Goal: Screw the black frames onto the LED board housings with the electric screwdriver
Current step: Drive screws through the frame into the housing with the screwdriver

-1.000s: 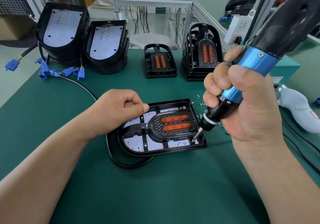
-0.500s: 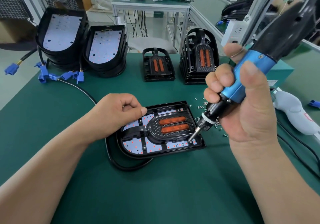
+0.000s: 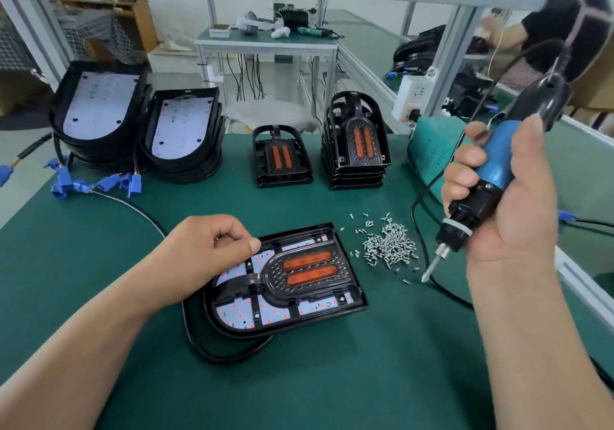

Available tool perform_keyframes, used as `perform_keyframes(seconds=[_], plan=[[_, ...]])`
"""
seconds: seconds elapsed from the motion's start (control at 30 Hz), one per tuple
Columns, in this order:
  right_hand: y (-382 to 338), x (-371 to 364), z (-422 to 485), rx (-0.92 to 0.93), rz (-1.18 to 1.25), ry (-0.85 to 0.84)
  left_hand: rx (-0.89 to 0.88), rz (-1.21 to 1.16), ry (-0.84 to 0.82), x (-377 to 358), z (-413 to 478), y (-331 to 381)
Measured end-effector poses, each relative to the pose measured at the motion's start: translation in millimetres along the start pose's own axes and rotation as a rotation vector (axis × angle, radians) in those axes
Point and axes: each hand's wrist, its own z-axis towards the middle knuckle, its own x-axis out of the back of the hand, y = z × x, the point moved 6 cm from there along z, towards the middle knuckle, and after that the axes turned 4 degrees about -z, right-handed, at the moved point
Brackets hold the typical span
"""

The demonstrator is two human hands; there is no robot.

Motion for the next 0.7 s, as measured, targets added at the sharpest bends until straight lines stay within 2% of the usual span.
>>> perform_keyframes(seconds=[0.13, 0.27, 0.4, 0.7], plan=[[-18.0, 28.3, 8.3, -0.018, -0.105, 0.034, -0.008, 0.020, 0.004, 0.7, 1.4, -1.5], [-30.5, 52.7, 14.2, -0.014, -0.360, 0.088, -0.007, -0.004, -0.004, 1.1, 1.4, -1.8], [-26.4, 70.9, 15.6, -0.013, -0.670, 0.100, 0.009, -0.016, -0.013, 0.6, 1.3, -1.1], [5.9, 87.9, 26.3, -0.146, -1.517, 0.046, 0.044, -0.028, -0.012, 1.9, -1.7, 4.7]])
